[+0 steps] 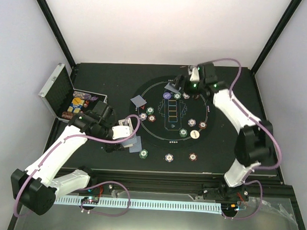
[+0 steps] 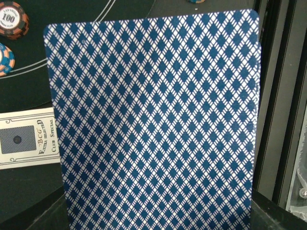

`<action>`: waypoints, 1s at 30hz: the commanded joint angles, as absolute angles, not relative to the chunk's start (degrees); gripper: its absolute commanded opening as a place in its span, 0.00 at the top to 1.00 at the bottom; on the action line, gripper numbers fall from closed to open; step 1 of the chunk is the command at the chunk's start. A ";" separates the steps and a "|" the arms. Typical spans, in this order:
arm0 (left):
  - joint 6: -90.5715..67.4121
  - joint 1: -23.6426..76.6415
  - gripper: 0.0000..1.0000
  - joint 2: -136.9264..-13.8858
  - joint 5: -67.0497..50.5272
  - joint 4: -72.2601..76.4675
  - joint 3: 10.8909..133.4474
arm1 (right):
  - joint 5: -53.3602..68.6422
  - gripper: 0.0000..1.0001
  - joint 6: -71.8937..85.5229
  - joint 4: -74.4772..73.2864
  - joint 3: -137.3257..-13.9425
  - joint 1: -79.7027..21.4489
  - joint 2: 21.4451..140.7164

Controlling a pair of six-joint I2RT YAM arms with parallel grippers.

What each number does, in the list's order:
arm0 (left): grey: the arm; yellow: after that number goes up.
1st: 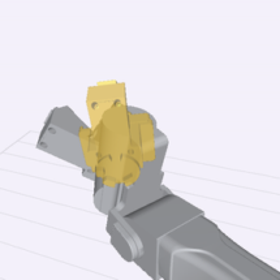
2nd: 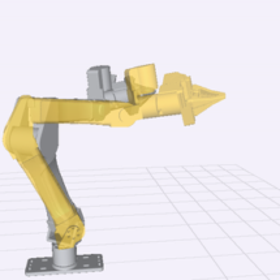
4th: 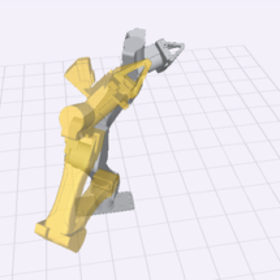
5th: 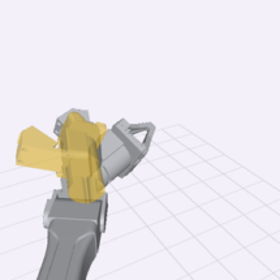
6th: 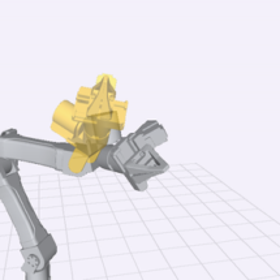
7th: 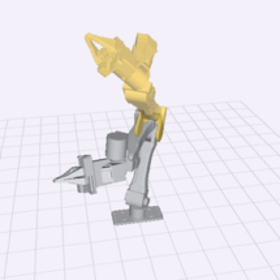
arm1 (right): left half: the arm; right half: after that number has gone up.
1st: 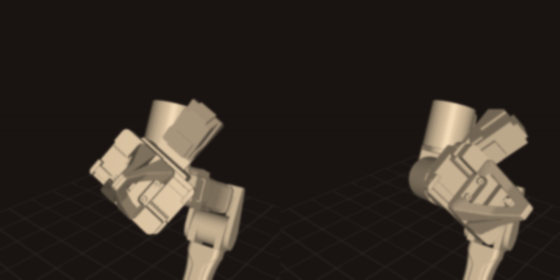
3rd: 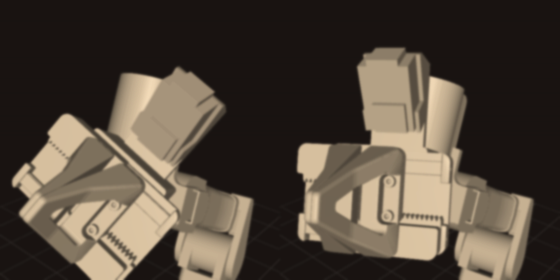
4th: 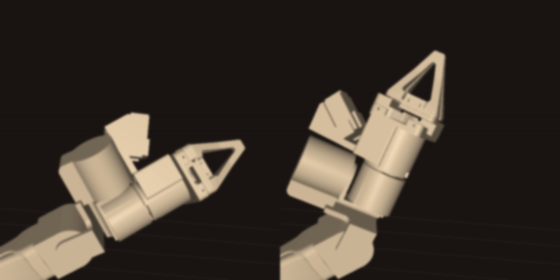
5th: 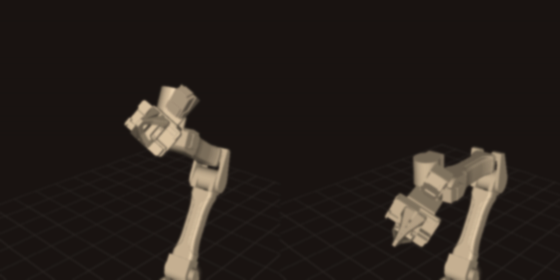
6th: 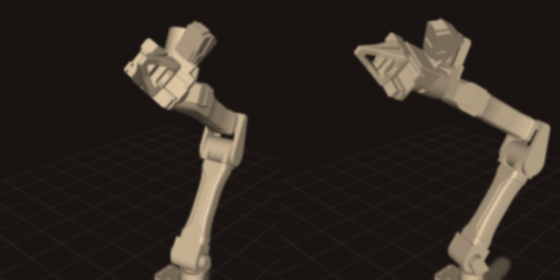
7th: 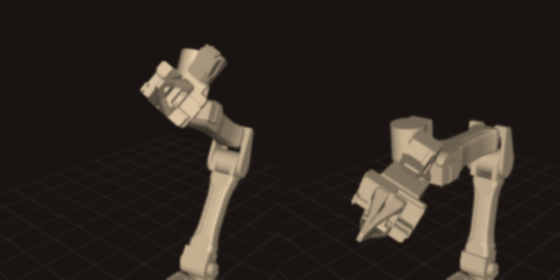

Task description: Distribute texas hold em gaming equipment

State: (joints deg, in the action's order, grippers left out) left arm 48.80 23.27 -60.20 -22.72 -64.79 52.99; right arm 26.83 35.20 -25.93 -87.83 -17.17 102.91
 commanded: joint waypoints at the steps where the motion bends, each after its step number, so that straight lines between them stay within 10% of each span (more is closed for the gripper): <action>1: 47.84 23.03 0.98 -58.30 -25.84 -67.00 55.93 | 33.42 0.12 39.19 -16.75 -70.20 -25.41 90.73; 10: 48.98 23.08 0.99 -57.10 -27.82 -68.05 56.27 | 39.72 0.13 57.50 7.15 -45.47 -42.54 76.52; 30: 51.26 23.12 0.98 -55.60 -26.13 -68.25 55.24 | 40.97 0.22 61.73 15.22 -53.89 -55.42 90.20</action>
State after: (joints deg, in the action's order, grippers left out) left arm 49.60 23.27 -56.51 -25.76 -67.68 54.17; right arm 39.75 60.60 12.16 -51.16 -53.84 88.14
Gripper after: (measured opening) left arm 0.668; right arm 0.783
